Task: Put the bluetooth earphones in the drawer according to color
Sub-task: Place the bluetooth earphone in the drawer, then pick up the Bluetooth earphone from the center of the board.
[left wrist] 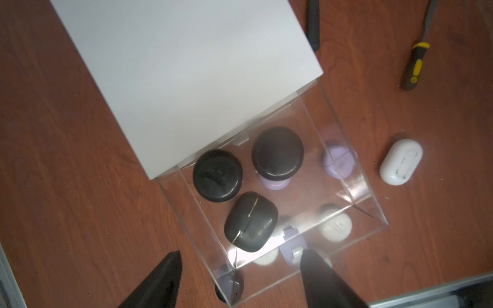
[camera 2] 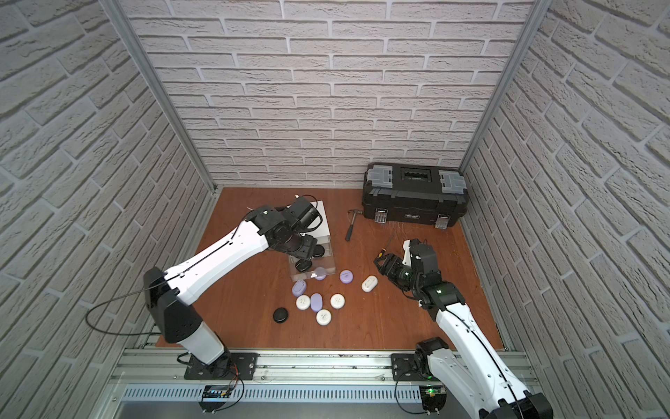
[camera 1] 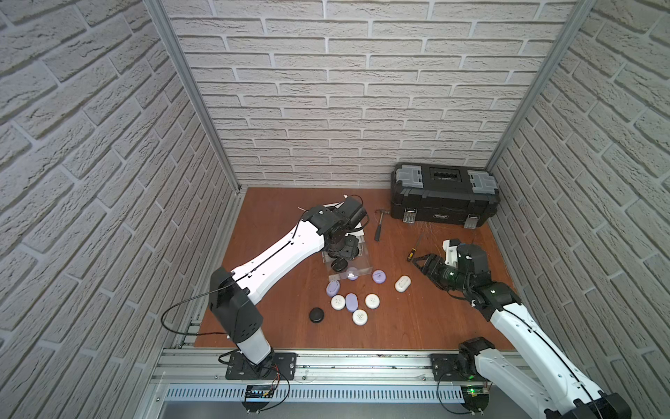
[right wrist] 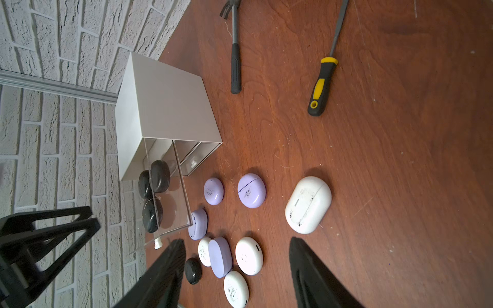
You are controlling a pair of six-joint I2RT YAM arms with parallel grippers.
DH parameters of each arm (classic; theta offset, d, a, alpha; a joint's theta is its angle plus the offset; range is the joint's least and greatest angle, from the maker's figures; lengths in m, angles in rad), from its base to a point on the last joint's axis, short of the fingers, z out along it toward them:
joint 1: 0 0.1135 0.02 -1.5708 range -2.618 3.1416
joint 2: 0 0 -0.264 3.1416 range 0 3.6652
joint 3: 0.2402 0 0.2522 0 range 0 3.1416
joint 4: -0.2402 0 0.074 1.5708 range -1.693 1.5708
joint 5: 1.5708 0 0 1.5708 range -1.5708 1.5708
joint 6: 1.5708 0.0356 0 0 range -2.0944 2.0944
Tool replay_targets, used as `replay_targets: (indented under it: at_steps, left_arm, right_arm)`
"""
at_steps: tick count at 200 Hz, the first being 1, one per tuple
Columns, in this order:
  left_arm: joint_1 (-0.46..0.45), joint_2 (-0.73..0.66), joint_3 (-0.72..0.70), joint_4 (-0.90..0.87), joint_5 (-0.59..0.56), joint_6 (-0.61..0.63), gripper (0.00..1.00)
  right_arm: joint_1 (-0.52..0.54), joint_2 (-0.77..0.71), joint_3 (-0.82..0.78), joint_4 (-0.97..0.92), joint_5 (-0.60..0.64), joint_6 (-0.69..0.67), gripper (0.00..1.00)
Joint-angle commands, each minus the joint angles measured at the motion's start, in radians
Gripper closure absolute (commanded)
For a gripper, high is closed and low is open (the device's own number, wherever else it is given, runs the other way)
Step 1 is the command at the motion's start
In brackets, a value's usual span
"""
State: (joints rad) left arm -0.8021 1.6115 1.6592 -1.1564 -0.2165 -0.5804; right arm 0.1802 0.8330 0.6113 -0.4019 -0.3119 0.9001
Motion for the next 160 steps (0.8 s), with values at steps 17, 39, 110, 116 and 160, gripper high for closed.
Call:
replay_targets:
  at_steps: [17, 39, 110, 116, 160]
  left_arm:
    - [-0.026, -0.209, -0.221, -0.081, -0.099, -0.168, 0.19]
    - [-0.034, -0.347, -0.420, -0.072, -0.092, -0.282, 0.18]
    - [-0.106, -0.440, -0.731, 0.099, -0.019, -0.454, 0.15]
    - [-0.112, -0.427, -0.741, 0.126, -0.008, -0.455, 0.14]
    - [-0.134, -0.337, -0.809, 0.280, 0.035, -0.473, 0.13]
  right_arm:
    - [-0.011, -0.029, 0.002, 0.002, 0.002, -0.018, 0.34]
    - [-0.010, -0.024, 0.014, -0.009, 0.001, -0.027, 0.34]
    - [-0.010, -0.012, 0.025, -0.010, -0.012, -0.019, 0.33]
    - [-0.010, -0.011, 0.024, -0.010, -0.014, -0.020, 0.34]
    - [-0.010, -0.025, 0.019, -0.022, -0.006, -0.020, 0.34]
